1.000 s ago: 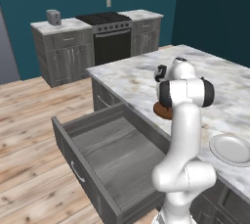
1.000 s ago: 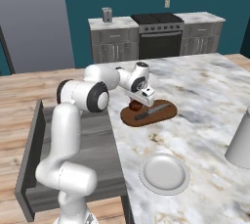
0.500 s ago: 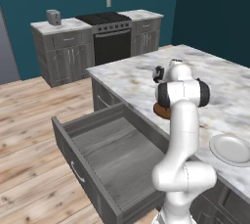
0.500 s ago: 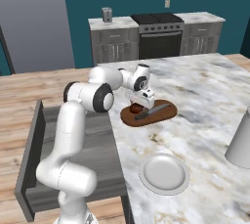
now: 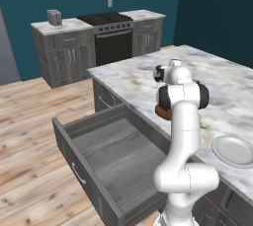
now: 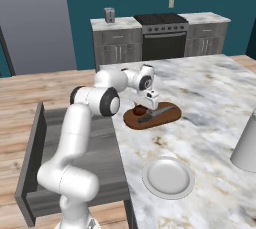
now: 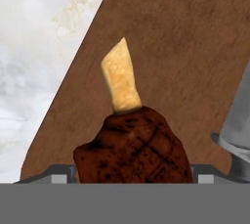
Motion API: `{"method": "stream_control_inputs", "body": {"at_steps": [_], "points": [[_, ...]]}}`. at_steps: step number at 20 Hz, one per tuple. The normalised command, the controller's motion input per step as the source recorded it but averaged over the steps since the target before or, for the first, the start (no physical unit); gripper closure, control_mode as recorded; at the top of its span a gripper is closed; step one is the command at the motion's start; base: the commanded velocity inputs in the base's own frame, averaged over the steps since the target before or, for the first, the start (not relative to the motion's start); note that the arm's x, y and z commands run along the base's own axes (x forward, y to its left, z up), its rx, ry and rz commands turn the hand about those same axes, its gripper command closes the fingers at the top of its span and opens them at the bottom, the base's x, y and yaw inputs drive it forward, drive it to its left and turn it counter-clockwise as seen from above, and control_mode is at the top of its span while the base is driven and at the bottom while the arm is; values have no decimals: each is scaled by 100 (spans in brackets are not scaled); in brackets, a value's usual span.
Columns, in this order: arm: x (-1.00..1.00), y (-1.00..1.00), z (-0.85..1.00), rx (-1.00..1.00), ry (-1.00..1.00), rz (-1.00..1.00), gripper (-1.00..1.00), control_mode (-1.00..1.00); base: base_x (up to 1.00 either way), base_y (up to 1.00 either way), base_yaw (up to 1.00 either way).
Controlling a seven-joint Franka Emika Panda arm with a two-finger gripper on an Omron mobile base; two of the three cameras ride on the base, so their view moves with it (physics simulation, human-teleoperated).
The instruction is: Pick up the knife from the drawer and place it on the cutting board. Then place the meat from the plate to the cutting board.
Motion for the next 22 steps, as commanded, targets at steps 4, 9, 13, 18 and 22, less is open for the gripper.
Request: {"method": "stream_control_inputs", "body": {"at_steps": [4, 9, 13, 18, 22], "points": [[5, 0, -38, 0, 8, 0, -100, -100, 0, 0, 0], [-13, 0, 0, 1, 0, 0, -100, -100, 0, 0, 0], [-16, 0, 8, 0, 0, 0, -100, -100, 0, 0, 0], [-21, 0, 8, 0, 0, 0, -100, -100, 0, 0, 0], [-20, 0, 58, 0, 0, 0, -100, -100, 0, 0, 0]]}}
